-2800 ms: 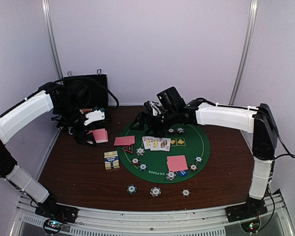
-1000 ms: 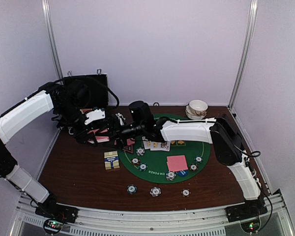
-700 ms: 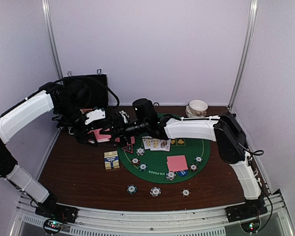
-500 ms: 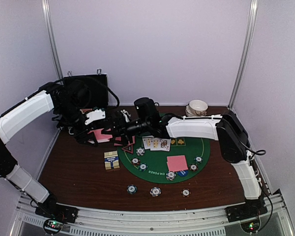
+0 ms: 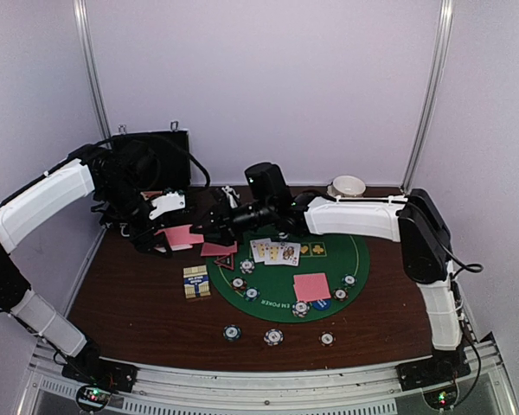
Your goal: Distribute texas hold em gaming equipment
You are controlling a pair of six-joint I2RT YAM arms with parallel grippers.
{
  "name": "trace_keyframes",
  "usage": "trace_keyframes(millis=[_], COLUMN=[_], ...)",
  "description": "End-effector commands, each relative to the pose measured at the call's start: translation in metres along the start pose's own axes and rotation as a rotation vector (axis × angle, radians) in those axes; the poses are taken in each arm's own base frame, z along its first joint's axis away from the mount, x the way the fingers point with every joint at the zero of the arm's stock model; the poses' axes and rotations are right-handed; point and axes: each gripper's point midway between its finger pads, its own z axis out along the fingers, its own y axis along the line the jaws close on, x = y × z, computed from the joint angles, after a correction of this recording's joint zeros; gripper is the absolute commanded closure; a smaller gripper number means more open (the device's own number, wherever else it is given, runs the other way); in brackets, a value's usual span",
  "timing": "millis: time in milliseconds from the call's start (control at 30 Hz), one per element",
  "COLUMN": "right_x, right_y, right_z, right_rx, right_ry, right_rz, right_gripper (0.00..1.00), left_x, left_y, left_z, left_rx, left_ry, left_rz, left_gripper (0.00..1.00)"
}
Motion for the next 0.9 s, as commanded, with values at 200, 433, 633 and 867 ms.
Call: trace_keyframes(millis=[200,433,633,867], right_x=[0.004,0.005,0.003,-0.02], right_y=[0.041,0.049,0.048,0.04], right_z=[-0.025,-0.026,-0.029,-0.073], right_rx=[-0.045,-0.089,-0.1,-0.082], right_ry=[-0.029,-0.022,-0.013,-0.088], right_rz=[-0.041,-0.017,-0.003,-0.001], right_gripper=[0.85,0.96,1.0,1.0], left_x=[-0.008,-0.008,-0.005,-0.001], left_y=[0.004,0.005,0.006,0.007], left_z=[-0.01,-0.008,-0.007,-0.006], left_rx=[-0.03,-0.03,-0.036,-0.046], left_ry=[-0.034,-0.027,-0.017,0.001], left_rz=[0.015,0.014,0.014,0.017], left_gripper=[1.0,1.0,1.0,1.0])
